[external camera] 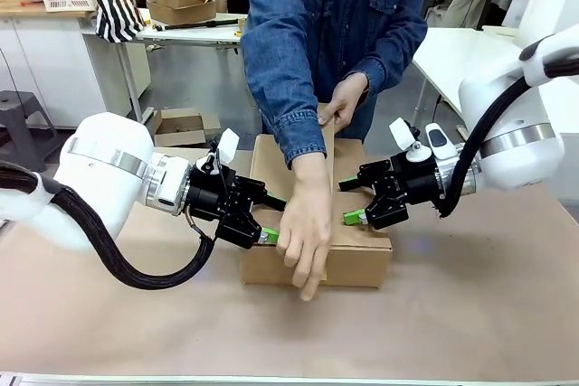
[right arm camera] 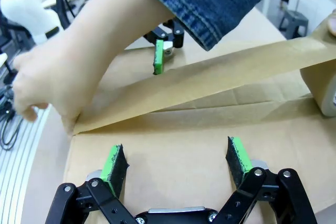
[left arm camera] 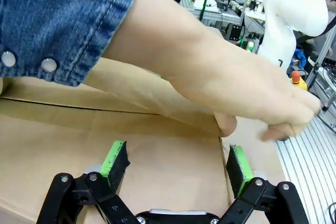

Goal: Pack the gift set into the box.
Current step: Press and hold the closed box until the human finishes sealing it.

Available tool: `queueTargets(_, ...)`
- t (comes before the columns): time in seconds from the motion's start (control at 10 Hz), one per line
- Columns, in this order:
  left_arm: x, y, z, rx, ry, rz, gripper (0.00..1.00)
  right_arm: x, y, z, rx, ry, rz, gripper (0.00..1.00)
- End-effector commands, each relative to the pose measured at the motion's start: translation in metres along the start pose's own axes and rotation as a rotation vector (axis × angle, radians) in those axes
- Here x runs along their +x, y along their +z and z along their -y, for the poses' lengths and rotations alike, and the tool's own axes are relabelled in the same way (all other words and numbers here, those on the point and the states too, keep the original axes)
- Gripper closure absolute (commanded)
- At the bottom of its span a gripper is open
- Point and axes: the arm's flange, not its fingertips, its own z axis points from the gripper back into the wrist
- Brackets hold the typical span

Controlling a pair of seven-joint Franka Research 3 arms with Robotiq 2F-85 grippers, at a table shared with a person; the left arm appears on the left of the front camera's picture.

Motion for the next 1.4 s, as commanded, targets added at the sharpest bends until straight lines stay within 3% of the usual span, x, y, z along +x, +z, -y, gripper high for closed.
queueTargets(0.0, -0.0018, 0.0003, 0.0004, -0.004, 0.002, -0.002, 0.00, -0.0018, -0.0017, -0.0024, -0.008, -0.011, 0.003, 0.00)
queueTargets(1.3, -0.0018, 0.0003, 0.0004, -0.004, 0.002, -0.002, 0.00, -0.0018, -0.0017, -0.0024, -0.008, -0.011, 0.003, 0.00)
